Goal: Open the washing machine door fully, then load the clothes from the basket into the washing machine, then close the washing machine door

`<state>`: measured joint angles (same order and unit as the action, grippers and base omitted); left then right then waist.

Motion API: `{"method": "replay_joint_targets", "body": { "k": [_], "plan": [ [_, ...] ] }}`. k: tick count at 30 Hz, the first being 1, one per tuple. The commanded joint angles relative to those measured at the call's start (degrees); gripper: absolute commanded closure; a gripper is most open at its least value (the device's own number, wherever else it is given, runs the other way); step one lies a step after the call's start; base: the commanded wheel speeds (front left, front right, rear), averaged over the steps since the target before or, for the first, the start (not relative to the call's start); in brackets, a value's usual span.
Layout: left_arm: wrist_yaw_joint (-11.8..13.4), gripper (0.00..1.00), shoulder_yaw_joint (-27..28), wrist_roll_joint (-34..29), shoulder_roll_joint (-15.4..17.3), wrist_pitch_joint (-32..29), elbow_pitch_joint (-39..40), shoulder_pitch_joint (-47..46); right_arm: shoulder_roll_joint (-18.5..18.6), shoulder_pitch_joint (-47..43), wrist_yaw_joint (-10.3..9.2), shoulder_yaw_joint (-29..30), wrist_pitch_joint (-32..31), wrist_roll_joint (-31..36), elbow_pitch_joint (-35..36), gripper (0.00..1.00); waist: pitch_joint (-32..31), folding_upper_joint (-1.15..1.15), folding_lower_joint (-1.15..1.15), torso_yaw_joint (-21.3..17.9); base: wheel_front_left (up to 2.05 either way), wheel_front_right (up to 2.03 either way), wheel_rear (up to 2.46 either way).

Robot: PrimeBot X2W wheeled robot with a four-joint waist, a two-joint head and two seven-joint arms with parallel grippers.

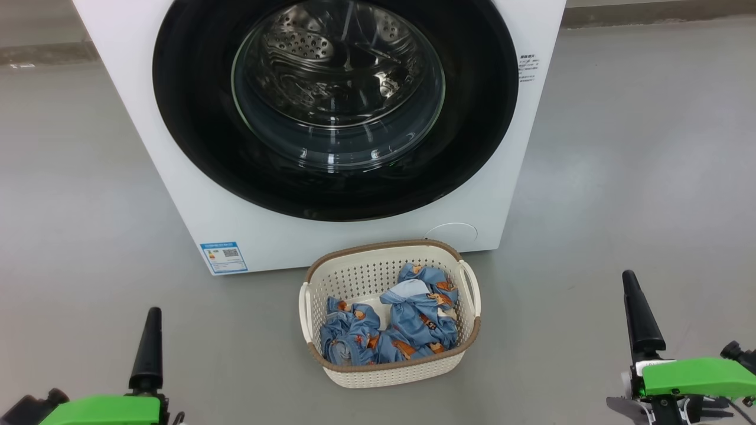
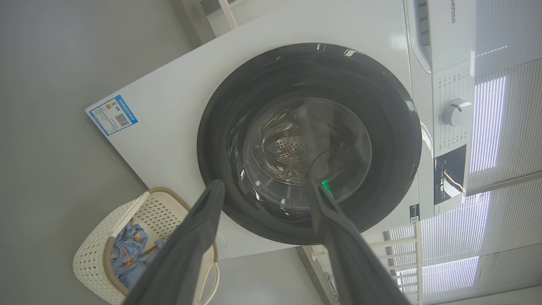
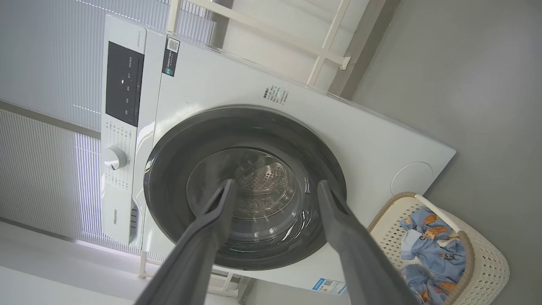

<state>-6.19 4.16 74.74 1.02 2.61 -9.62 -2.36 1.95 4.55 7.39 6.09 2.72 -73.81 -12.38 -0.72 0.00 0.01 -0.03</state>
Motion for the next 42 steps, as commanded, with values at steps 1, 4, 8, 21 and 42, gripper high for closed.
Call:
{"method": "replay_joint_targets", "body": {
  "k": [1,4,8,21,42],
  "plan": [
    [0.48,0.00,0.74,-2.56,1.12,0.72,2.53,-2.54,0.59,3.00,0.05,-0.94,0.68,2.18,2.32,0.00,-0.02,0.00,0.00,0.03,0.00,0.00,0.00],
    [0.96,0.00,0.33,-6.24,1.16,1.23,3.84,-2.59,0.60,3.23,0.05,-1.11,1.19,4.36,2.77,0.00,-0.03,0.00,0.00,0.07,0.00,0.00,0.00],
    [1.81,0.00,-0.16,-9.63,1.19,1.73,5.26,-2.54,0.62,3.47,0.06,-1.56,1.68,6.71,3.14,0.00,-0.04,0.00,0.00,0.09,0.00,0.00,0.00],
    [5.37,0.00,-3.26,-23.93,1.33,3.92,7.53,-2.22,0.68,4.40,0.06,-2.51,3.86,18.04,4.13,0.00,-0.01,0.00,0.00,0.07,0.00,0.00,0.00],
    [9.92,0.00,-7.46,-49.68,1.55,7.46,6.32,-2.39,0.78,5.70,0.08,-4.80,7.38,40.02,3.19,0.00,-0.39,0.00,0.00,0.06,0.00,0.00,0.00]
  ]
}}
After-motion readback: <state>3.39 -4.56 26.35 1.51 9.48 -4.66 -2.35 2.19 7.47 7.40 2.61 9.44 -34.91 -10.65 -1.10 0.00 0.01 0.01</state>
